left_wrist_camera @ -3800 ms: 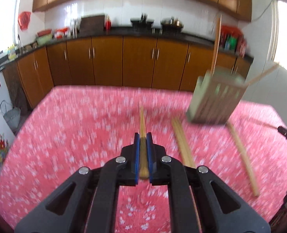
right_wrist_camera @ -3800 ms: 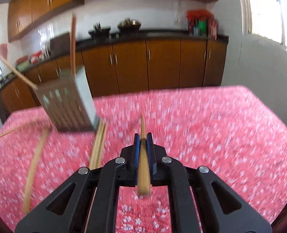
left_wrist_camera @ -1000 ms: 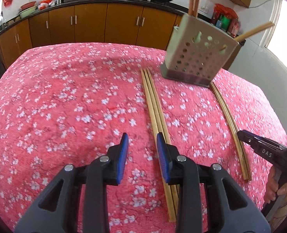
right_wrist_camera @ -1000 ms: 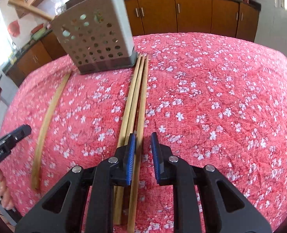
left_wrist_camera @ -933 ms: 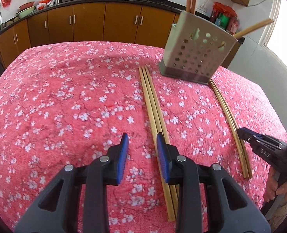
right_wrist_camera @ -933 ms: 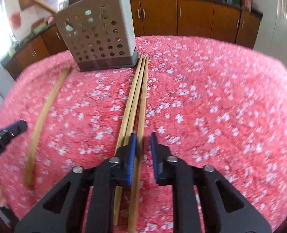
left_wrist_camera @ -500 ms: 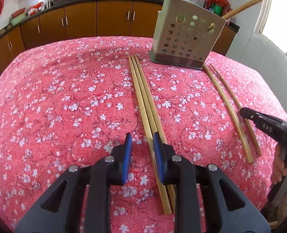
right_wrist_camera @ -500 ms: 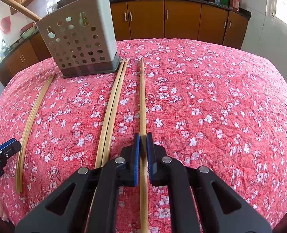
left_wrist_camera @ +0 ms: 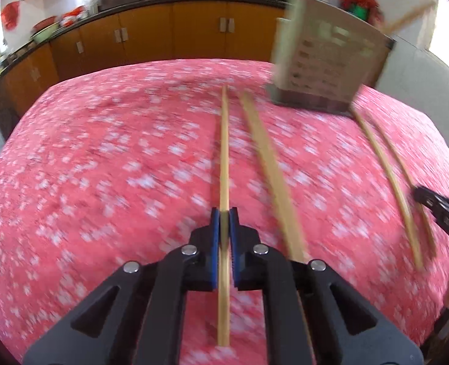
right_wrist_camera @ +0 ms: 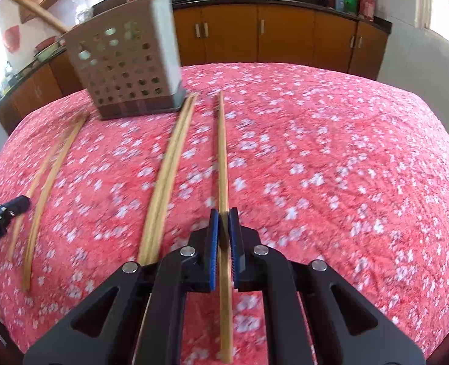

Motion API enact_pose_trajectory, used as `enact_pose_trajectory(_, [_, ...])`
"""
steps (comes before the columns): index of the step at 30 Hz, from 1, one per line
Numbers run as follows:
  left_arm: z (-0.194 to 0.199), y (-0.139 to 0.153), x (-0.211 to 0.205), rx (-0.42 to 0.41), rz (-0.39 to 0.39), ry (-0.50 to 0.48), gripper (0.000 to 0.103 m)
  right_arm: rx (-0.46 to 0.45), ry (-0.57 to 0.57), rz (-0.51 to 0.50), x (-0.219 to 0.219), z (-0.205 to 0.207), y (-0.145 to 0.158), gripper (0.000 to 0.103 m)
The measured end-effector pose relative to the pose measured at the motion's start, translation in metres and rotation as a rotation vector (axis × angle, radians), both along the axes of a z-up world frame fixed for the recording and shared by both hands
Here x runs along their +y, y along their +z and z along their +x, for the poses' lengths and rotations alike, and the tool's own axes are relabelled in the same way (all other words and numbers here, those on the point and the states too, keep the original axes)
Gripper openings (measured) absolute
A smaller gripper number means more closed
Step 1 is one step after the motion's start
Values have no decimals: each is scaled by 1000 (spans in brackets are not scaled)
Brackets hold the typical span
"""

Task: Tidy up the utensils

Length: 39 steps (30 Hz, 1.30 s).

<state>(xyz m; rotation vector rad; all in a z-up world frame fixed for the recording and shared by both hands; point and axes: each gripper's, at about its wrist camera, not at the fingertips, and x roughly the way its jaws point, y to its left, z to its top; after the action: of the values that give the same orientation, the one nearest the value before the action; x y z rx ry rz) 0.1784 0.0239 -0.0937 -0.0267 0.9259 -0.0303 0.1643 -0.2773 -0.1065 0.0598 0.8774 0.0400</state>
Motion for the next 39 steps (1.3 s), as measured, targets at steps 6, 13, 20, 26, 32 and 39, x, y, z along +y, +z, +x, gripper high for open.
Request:
enact_pose_trajectory(6, [26,1,41,-22,-1,105,11,-22,-59,-17,-13,20,0,8])
enact_pose_trajectory(13, [27,0,51,-33,-12,110,11,-23,-64,16,-21,24,1,8])
enact_pose_trajectory(20, [26,0,47,-34,-34,113,11,-23,-65,20,-23,24,2,8])
enact_pose_trajectory(26, [26,1,48,-33,-37,114,11,-22,-64,21,-23,26,1,8])
enact_pose_trajectory(32, [26,1,49,-33,-36,114,11,-22,-64,19,-22,30,0,8])
enact_pose_trajectory(39, [26,1,49,-33,-37,115,11,-22,-64,19,-21,30,1,8])
